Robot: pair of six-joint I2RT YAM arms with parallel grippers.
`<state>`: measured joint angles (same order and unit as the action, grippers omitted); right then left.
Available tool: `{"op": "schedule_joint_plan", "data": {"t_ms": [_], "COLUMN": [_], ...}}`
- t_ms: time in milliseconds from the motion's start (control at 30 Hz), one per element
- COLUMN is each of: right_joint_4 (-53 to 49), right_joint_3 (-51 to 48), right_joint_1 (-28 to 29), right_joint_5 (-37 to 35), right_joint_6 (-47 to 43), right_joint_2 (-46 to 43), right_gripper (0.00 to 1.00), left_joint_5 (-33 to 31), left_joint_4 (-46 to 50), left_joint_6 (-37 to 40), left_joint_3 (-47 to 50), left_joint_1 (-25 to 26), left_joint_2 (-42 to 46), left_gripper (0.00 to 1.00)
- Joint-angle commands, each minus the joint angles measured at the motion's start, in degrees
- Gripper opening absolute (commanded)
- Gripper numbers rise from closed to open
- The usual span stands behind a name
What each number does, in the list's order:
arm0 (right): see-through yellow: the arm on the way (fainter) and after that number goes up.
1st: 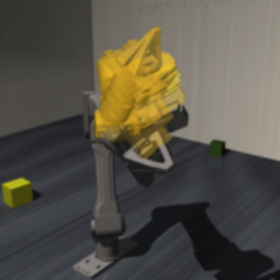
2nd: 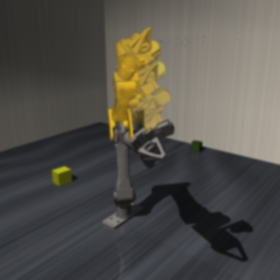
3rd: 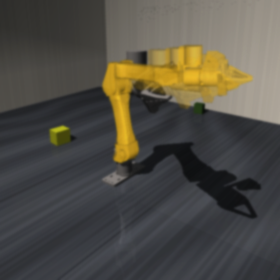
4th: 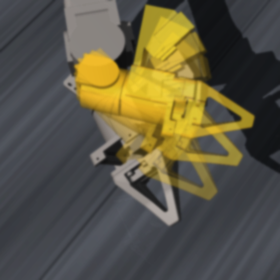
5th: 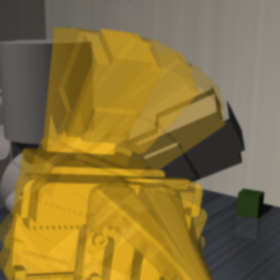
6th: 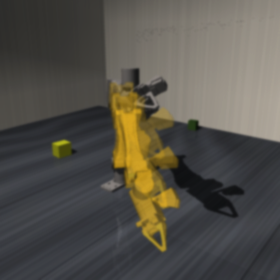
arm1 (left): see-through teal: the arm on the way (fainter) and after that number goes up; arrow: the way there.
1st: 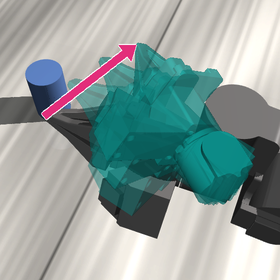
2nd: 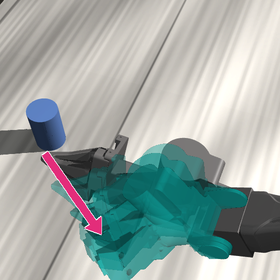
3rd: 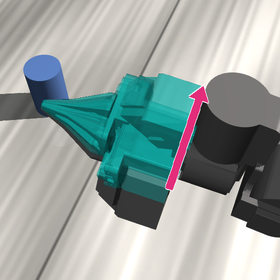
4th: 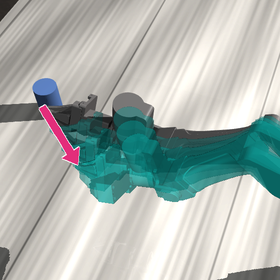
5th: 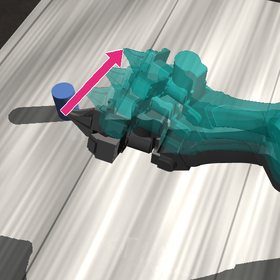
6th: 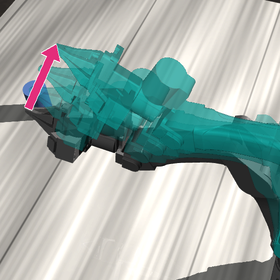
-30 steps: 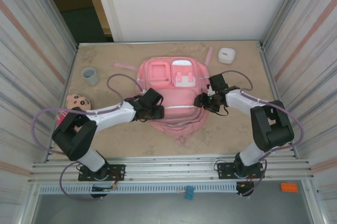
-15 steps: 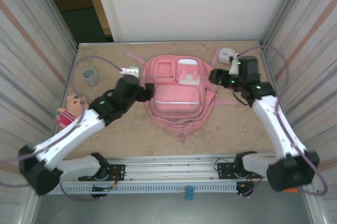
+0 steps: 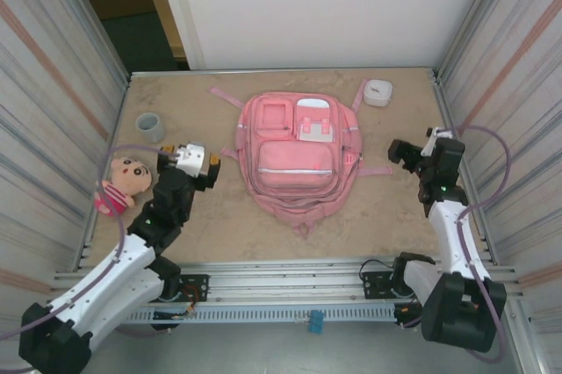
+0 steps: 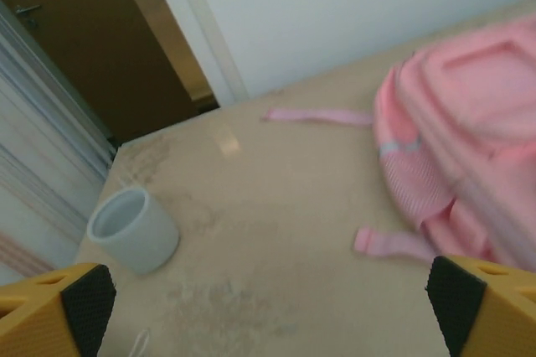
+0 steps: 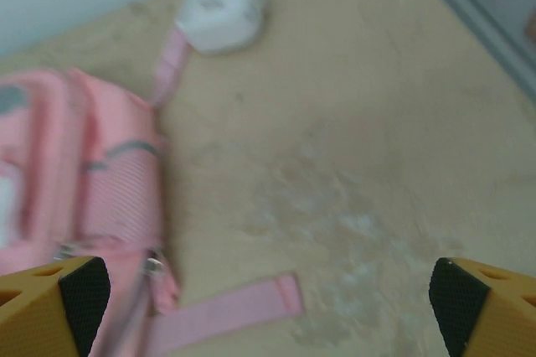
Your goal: Pack the student bag
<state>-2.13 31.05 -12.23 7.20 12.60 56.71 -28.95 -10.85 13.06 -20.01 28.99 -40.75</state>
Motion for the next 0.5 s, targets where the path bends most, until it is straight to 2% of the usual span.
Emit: {"op": "schedule_joint_plan", "data": {"t_ms": [0,133,200,233,300,333,367,400,467], "right_joint_4": [16.2,38.7,39.5,42.4,48.6,48.0,49.0,54.1,45.7], "right_joint_3": [-4.6,-13.1,-10.4,-10.0,-9.6,-8.9,-9.0,-9.4,-7.2], "right_joint_1": [-0.7,-0.6,-0.4,1.4,3.0,5.4,8.8,10.1,8.8], "right_joint_5": [0.9,1.4,3.3,1.5,1.7,0.3,-4.4,-6.1,-5.4], "right_joint_6": [-0.1,-0.4,-1.2,-2.3,-2.5,-5.1,-7.3,-8.6,-7.1], "right_joint_2": [4.0,15.3,18.9,21.2,27.2,28.3,30.2,33.2,31.2], "right_gripper": [0.99,0.99,0.99,0.99,0.99,0.99,0.99,0.99,0.99], "left_joint_5": [3.6,24.7,26.2,26.0,29.2,29.0,27.1,25.7,23.9], "left_joint_4": [-19.1,-36.1,-47.9,-52.5,-52.3,-56.5,-64.8,-67.3,-42.4], "left_joint_6": [1.3,-9.0,-7.6,-8.5,-6.9,-6.6,-5.9,-6.1,-13.1], "left_joint_3": [8.6,14.1,14.1,13.0,10.5,10.1,9.7,8.9,3.0], "left_joint_1": [-4.4,-24.0,-25.6,-25.9,-25.7,-25.3,-25.2,-25.3,-28.3], "left_joint_2": [-2.0,-17.3,-25.7,-30.2,-36.9,-42.3,-49.0,-51.3,-42.4], "left_gripper": [0.99,0.99,0.99,0.99,0.99,0.99,0.99,0.99,0.99]}}
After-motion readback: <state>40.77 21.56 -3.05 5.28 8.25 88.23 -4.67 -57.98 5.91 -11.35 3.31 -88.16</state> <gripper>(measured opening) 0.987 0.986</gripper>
